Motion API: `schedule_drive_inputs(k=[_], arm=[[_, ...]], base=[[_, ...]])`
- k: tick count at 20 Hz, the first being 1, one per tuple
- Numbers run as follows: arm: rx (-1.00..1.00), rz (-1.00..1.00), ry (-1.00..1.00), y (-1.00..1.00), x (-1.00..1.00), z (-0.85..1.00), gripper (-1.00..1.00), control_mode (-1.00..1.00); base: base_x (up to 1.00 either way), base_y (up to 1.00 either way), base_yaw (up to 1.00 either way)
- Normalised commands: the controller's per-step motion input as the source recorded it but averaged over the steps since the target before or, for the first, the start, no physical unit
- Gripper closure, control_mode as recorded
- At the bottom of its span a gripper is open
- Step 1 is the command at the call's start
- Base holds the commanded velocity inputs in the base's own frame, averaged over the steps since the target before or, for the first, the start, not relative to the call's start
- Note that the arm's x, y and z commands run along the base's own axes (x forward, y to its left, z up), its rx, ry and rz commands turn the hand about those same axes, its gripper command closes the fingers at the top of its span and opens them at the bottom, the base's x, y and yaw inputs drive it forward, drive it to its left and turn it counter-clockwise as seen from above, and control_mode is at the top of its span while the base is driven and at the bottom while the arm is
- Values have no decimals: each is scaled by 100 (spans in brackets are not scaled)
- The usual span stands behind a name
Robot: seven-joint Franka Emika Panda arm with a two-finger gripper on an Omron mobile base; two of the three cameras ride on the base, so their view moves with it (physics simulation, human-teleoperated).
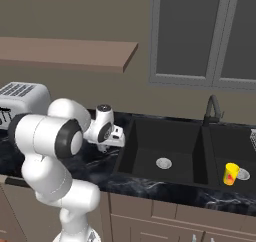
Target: Move any existing items from the left basin to the right basin for drying. Then move the measuring cup from the counter to the left basin of the sink for washing.
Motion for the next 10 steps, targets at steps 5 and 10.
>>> schedule_drive_inputs(k=[5,10], arm=[[0,0,0,-14,-16,21,100,-100],[3,-1,0,-51,-45,40,100,-100]], base=[[0,0,0],[0,0,0]])
